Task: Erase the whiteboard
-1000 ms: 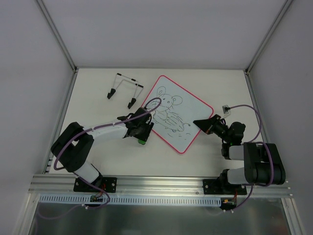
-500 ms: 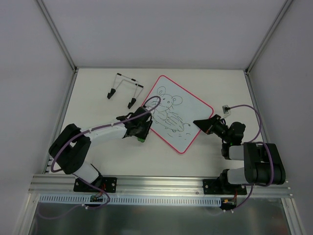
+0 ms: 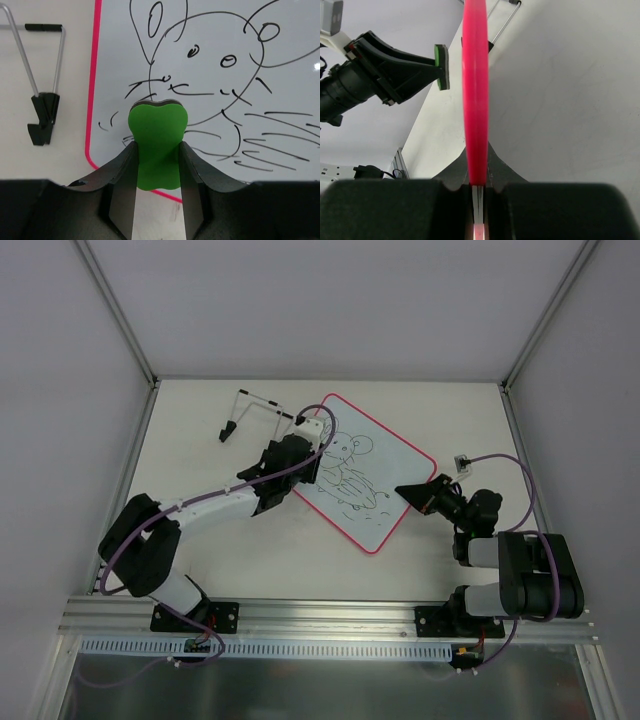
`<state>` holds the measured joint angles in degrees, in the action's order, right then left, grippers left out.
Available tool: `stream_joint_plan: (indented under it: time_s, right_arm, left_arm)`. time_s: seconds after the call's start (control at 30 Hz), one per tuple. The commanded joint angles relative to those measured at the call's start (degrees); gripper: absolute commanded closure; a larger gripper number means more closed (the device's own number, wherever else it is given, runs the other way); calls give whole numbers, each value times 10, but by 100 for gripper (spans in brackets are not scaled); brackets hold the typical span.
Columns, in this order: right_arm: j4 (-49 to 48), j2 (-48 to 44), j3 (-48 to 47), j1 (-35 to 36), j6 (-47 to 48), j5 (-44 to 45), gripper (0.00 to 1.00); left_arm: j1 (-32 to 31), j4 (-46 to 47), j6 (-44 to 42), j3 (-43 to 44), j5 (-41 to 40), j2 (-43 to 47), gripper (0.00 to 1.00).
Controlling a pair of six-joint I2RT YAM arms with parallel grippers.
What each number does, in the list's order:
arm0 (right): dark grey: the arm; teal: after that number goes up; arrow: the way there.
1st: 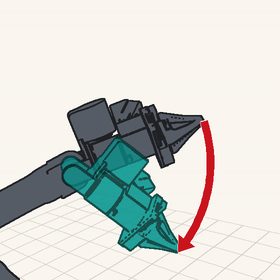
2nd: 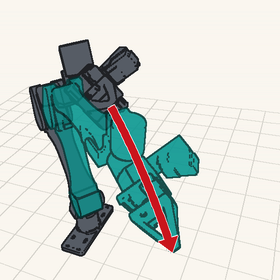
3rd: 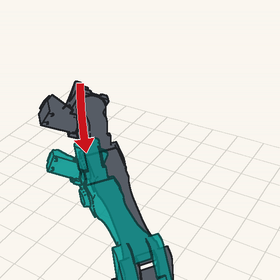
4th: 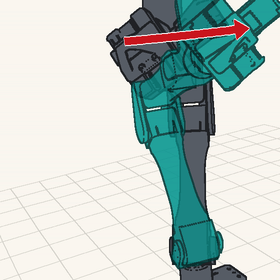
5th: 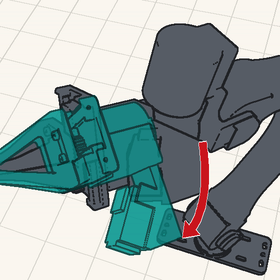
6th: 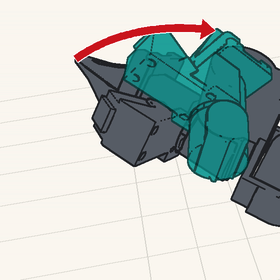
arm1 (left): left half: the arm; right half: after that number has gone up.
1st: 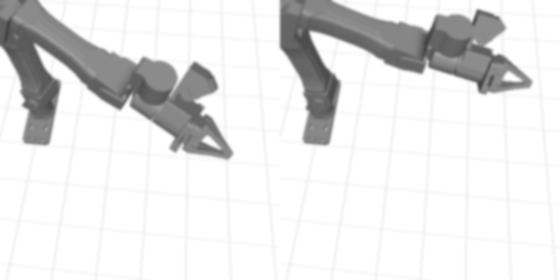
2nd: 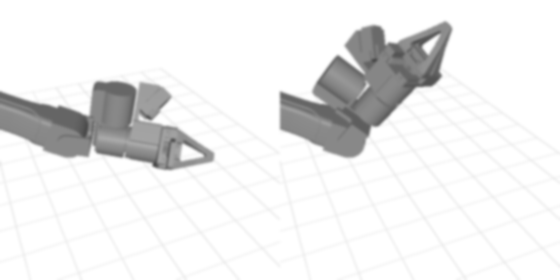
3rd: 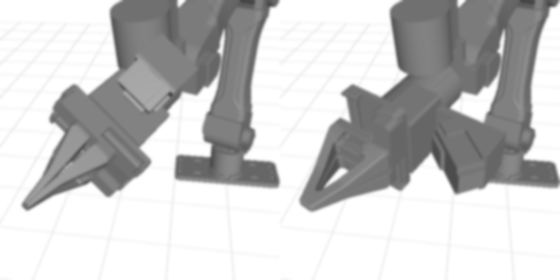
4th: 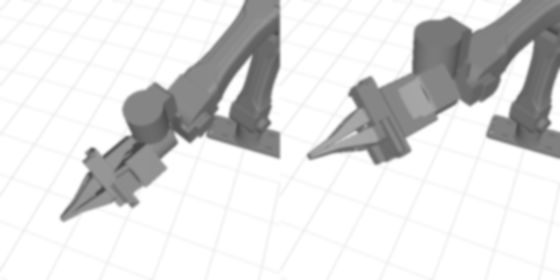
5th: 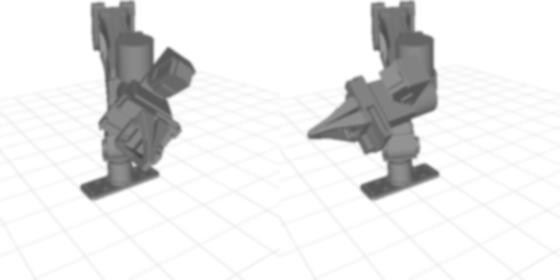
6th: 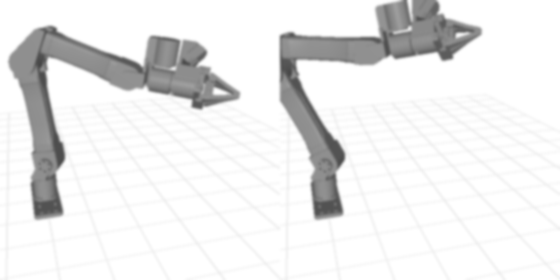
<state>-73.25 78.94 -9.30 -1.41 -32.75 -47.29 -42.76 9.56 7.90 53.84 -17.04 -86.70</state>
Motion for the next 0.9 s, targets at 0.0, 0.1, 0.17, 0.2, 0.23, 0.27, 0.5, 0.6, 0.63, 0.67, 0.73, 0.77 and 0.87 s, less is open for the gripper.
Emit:
stream_joint_plan:
  time_s: [0.0,0.1,0.17,0.2,0.23,0.27,0.5,0.6,0.63,0.67,0.73,0.77,0.87]
  right_arm:
    - [-130,-19,3,-1,45,-4,100]
    - [-130,-30,4,-1,41,-9,100]
    - [-129,-37,4,-1,41,-11,100]
    - [-128,-41,4,0,40,-12,100]
    - [-128,-41,4,0,40,-13,100]
    - [-128,-42,4,-1,38,-15,100]
    - [-125,-46,-1,2,37,-25,100]
    - [-124,-45,-1,5,42,-24,100]
    - [-122,-44,-1,5,43,-24,100]
    - [-121,-45,-1,6,45,-24,100]
    - [-112,-49,-1,7,49,-23,100]
    - [-106,-52,-2,7,53,-23,100]
    - [-76,-69,-3,10,71,-18,100]
  left_arm:
    - [3,118,-47,10,-14,-50,100]
    - [13,161,-59,21,-17,-80,100]
    - [22,171,-55,32,-12,-107,100]
    - [26,181,-45,35,-8,-120,100]
    - [29,187,-40,38,9,-124,100]
    - [35,193,-35,39,17,-130,100]
    - [22,201,-11,43,107,-145,100]
    - [1,196,-19,42,120,-146,100]
    - [-17,192,-21,45,125,-147,100]
    - [-28,175,-21,49,125,-149,100]
    - [-48,154,-24,66,117,-158,100]
    - [-74,141,-30,75,108,-163,100]
    - [-114,65,-44,127,93,-189,100]
